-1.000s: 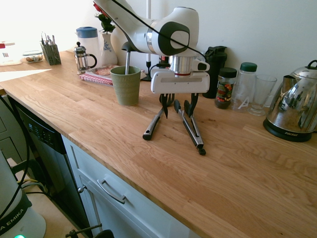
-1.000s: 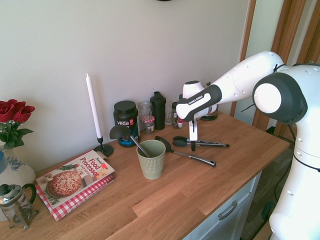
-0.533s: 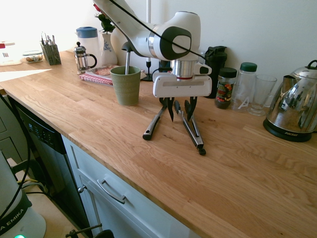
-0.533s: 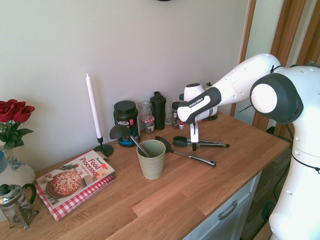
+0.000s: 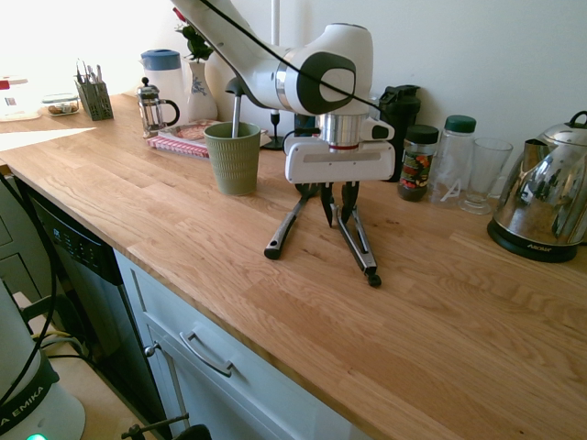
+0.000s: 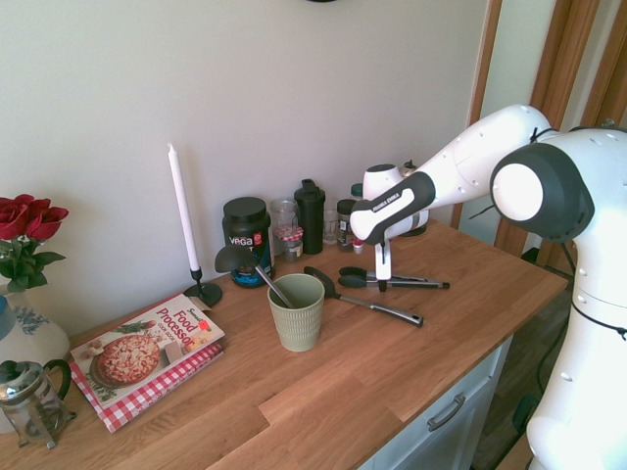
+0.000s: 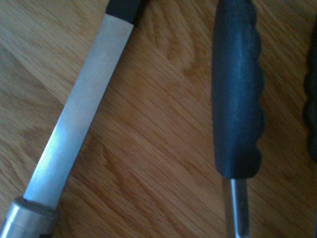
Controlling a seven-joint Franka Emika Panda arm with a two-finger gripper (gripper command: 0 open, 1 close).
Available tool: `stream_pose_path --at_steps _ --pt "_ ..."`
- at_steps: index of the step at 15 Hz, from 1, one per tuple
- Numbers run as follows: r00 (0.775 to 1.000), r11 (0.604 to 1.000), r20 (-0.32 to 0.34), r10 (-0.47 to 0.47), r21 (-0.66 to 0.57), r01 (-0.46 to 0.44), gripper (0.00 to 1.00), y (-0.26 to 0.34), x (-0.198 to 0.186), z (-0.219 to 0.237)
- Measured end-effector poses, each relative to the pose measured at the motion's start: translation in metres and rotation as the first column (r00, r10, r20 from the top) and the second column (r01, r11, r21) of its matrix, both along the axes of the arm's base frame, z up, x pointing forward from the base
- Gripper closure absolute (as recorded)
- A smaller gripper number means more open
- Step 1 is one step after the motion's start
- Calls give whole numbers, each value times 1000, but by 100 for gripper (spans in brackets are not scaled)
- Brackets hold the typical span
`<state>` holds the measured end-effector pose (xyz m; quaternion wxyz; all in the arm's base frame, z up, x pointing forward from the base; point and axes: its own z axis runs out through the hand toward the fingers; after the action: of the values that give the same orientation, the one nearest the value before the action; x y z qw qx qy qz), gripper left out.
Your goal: Put the tongs back in the holder
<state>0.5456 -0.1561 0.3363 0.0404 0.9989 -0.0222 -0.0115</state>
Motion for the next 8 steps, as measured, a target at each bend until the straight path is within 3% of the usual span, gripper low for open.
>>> stream_pose_path --at_steps 5,8 --pt "1000 1000 19 -23 -3 23 100 -9 -4 13" --pt "994 994 27 -106 15 105 100 -11 -12 42"
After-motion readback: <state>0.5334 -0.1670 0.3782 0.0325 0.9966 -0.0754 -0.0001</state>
